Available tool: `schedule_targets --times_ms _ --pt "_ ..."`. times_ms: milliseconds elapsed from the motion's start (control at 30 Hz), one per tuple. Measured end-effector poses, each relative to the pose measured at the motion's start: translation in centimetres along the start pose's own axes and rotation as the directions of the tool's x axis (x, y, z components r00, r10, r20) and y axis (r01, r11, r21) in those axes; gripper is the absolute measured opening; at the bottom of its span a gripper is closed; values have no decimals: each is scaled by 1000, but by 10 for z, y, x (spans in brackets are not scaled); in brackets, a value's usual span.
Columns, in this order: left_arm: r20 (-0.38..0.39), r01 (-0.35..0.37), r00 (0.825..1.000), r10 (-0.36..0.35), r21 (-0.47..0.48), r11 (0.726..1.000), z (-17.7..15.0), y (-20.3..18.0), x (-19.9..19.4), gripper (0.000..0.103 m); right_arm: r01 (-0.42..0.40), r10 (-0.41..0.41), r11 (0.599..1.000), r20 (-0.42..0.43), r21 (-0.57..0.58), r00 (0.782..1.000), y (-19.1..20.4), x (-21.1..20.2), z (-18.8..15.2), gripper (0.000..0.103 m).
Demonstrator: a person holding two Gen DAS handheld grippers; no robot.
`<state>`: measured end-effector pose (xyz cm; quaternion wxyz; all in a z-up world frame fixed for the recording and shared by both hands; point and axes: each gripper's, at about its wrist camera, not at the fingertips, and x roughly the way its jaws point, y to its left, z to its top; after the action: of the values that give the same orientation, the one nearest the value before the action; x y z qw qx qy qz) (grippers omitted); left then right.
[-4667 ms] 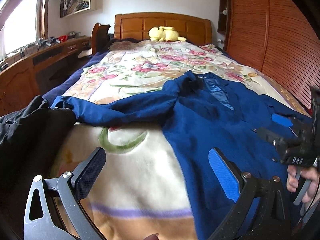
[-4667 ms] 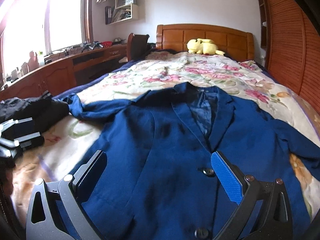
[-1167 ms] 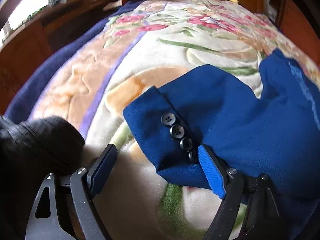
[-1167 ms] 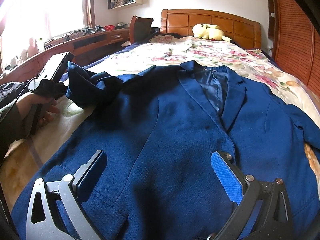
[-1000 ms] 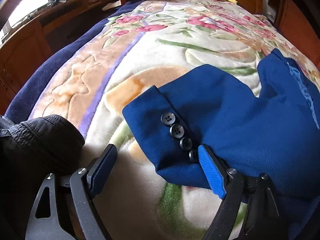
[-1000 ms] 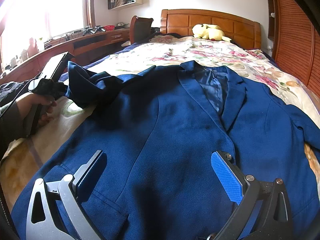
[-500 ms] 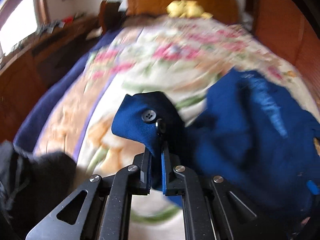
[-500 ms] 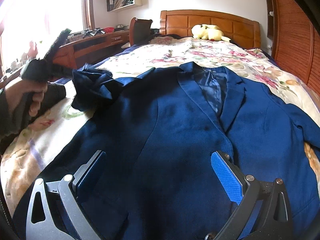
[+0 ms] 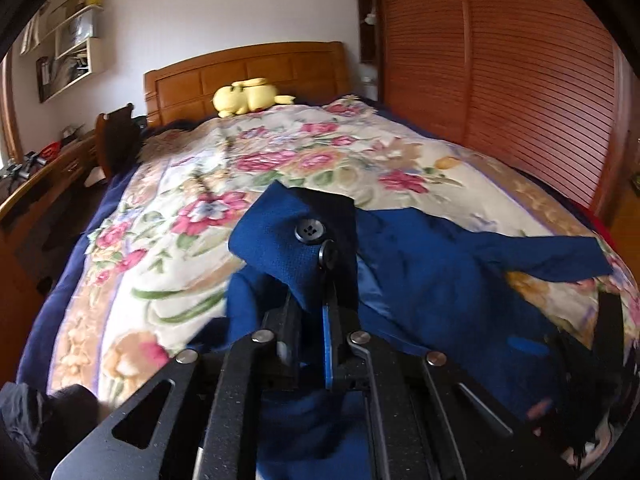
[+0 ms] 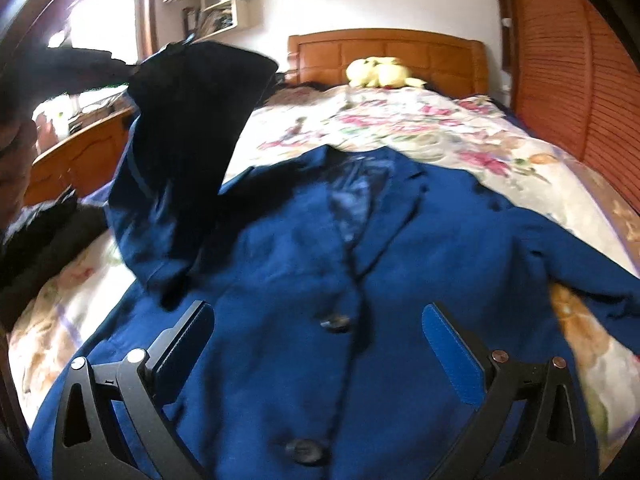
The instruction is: Fold large clothes
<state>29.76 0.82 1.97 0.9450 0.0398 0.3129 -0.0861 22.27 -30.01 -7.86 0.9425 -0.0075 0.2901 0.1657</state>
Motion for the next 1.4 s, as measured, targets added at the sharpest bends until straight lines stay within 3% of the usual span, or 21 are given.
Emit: schedule_targets --times_ms 100,200,300,500,733,1000,1400 --pt "-42 23 999 -23 -2 1000 -17 -5 4 19 22 -23 999 10 34 1000 -16 -4 0 103" --pt "-51 1 999 0 24 1000 -39 -11 6 30 31 -31 998 2 61 1000 -20 0 -3 103" --pt "-74 -1 997 4 50 999 -67 -14 8 35 46 -45 997 -14 61 999 -19 9 -6 103" --pt "-83 -31 996 34 36 999 -116 4 12 37 66 -63 997 -61 50 996 -12 29 -9 103" --pt "-55 -32 998 31 -16 999 -151 21 14 37 66 -62 997 -84 44 995 -11 44 -7 103" --pt "-14 -19 1000 18 -92 996 -163 35 11 37 78 -75 997 -94 27 993 -11 54 -12 103" --pt "5 -9 1000 10 -59 998 -168 29 9 37 76 -74 997 -95 12 993 -9 54 -12 103"
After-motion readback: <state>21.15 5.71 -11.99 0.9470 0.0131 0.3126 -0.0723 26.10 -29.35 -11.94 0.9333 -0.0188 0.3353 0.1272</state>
